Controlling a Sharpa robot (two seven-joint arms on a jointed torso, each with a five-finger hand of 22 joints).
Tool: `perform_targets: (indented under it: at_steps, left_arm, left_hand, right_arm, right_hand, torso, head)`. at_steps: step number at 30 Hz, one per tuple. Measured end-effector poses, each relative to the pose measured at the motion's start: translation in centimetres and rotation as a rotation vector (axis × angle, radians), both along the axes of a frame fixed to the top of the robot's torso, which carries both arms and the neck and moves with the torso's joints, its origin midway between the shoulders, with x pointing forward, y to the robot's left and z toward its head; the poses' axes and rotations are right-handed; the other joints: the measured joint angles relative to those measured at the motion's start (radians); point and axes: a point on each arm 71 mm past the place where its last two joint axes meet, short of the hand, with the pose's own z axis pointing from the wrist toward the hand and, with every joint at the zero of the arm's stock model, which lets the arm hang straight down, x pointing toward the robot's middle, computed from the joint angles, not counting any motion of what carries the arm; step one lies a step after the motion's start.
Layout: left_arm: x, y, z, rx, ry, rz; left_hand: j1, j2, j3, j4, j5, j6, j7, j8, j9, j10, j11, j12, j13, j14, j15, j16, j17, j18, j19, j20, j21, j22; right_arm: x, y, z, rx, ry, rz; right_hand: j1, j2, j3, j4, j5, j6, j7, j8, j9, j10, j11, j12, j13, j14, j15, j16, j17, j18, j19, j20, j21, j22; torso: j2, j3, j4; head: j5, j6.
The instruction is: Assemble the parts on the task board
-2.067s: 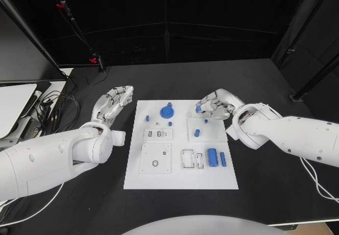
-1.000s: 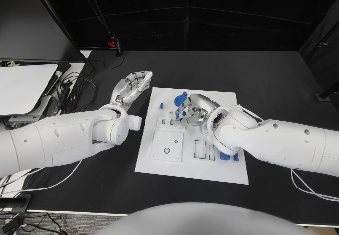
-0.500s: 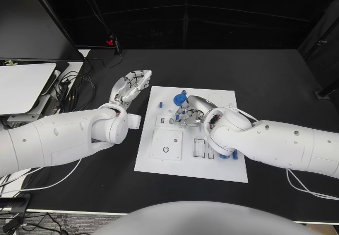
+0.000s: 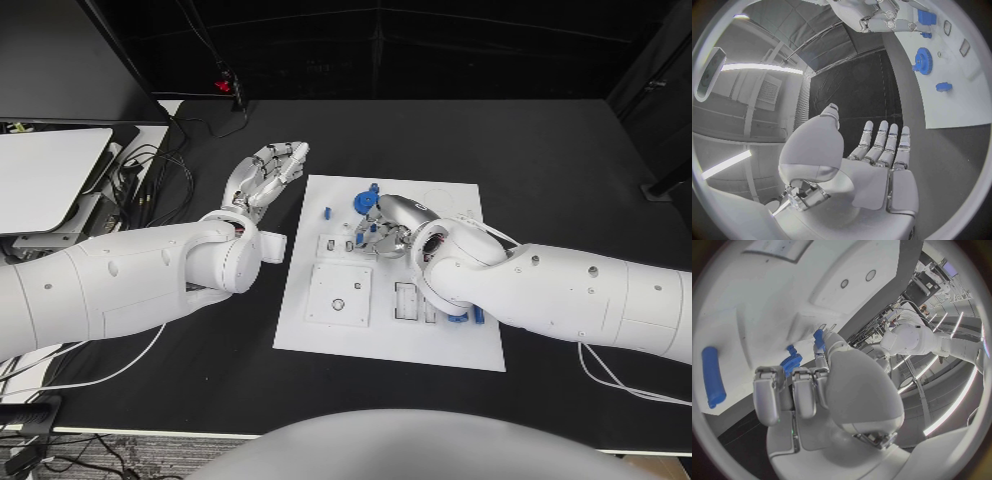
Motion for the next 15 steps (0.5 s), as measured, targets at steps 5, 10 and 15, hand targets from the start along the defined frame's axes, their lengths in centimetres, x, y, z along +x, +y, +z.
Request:
perform_targets:
  at_steps: [5,10,15]
  left_arm:
    - [0.0,0.04,0.0,0.0,0.0,0.001]
    - [0.01,-0.01,-0.01,0.0,0.0,0.0]
    - [0.01,0.01,-0.02,0.0,0.0,0.0]
  left_hand:
    - [0.0,0.0,0.0,0.0,0.0,0.0,0.0,0.0,0.0,0.0,0.0,0.0,0.0,-0.002,0.002,0.0,0.0,0.0,0.0,0.0,0.0,0.001]
    - [0.0,0.0,0.0,0.0,0.0,0.0,0.0,0.0,0.0,0.0,0.0,0.0,0.0,-0.004,0.004,0.0,0.0,0.0,0.0,0.0,0.0,0.001]
    - [0.001,0.001,0.0,0.0,0.0,0.0,0.0,0.0,0.0,0.0,0.0,0.0,0.0,-0.004,0.004,0.0,0.0,0.0,0.0,0.0,0.0,0.001]
  right_arm:
    - [0.06,0.09,-0.09,-0.007,-0.001,0.005]
    - [0.08,0.11,-0.18,-0.015,0.001,0.011]
    - [0.06,0.2,-0.24,-0.021,0.005,0.018]
  right_hand:
    - [0.0,0.0,0.002,-0.002,0.0,0.0,0.0,-0.005,0.0,0.0,0.0,0.0,0.0,0.0,0.0,0.0,0.0,0.0,0.0,0.0,0.0,0.0]
    - [0.004,-0.004,0.002,-0.008,-0.004,-0.004,0.004,-0.01,0.0,0.0,0.0,0.0,0.0,0.0,0.0,0.0,0.0,0.0,0.004,0.004,0.0,0.0]
    - [0.004,-0.004,0.002,-0.008,-0.004,-0.004,0.004,-0.012,0.0,0.0,0.0,0.0,0.0,0.0,0.0,0.0,0.0,0.0,0.004,0.004,0.0,0.0]
  torso:
    - [0.0,-0.0004,0.0]
    - [-0.001,-0.0004,0.0]
    - [-0.001,-0.0005,0.0]
  head:
    - [0.0,-0.001]
    - [-0.001,-0.002]
    - [-0.003,-0.001]
